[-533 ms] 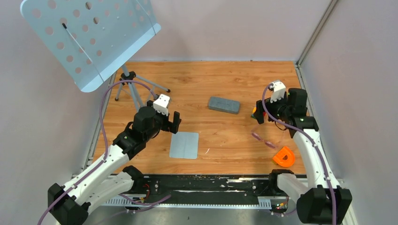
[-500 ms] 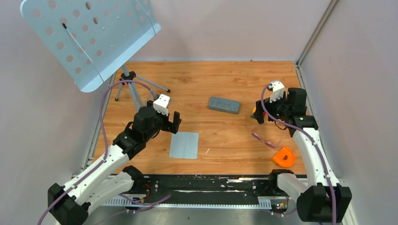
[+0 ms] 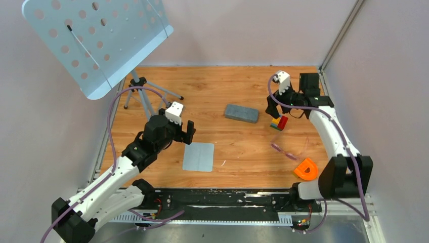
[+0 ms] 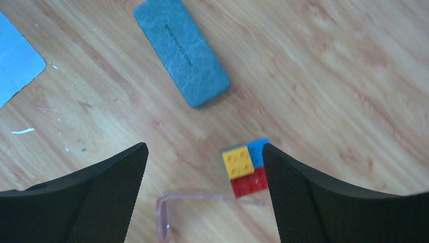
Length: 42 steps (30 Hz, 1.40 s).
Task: Organize the sunglasses
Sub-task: Pick up the sunglasses case from the center of the board.
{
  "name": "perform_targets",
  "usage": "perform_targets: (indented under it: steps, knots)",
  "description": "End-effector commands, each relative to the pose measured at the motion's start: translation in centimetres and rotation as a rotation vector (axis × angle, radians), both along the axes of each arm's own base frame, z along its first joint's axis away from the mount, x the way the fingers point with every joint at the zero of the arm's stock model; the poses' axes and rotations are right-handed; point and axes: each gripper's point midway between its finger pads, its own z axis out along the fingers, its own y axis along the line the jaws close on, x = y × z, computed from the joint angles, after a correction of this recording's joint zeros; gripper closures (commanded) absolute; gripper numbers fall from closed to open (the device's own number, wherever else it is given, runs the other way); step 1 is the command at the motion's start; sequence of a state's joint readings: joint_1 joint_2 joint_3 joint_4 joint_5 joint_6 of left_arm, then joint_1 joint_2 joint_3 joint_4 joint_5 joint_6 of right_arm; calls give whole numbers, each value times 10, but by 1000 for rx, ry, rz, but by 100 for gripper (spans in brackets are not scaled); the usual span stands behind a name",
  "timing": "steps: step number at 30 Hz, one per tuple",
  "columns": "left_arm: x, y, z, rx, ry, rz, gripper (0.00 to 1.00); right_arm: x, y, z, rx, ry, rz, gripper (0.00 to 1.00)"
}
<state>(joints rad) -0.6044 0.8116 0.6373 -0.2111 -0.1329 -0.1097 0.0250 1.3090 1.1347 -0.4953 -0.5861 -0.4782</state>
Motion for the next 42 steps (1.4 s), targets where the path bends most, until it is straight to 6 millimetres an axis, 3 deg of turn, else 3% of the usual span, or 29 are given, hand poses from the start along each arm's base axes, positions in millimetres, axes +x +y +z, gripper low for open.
perform_targets:
  steps: [1, 8, 16, 20, 26, 32, 42]
  knots:
    - [1, -2, 0, -10, 6, 1, 0, 18, 27, -17, -46, 27, 180, 12]
    - [0, 1, -3, 14, 22, 6, 0, 55, 58, -42, -118, 44, 327, 13]
    - [-1, 3, -3, 17, 15, 9, 0, 75, 95, -82, -271, 90, 472, 14]
    - [-1, 3, -2, 14, 9, 9, 0, 84, 94, -103, -313, 152, 480, 13]
    - [0, 3, -3, 18, 7, 10, 0, 75, 94, -118, -334, 202, 510, 8]
    - [0, 2, -4, 18, 12, 6, 0, 62, 96, -121, -323, 224, 526, 6]
    - [0, 3, -5, 22, 14, 10, 0, 71, 94, -136, -369, 259, 510, 6]
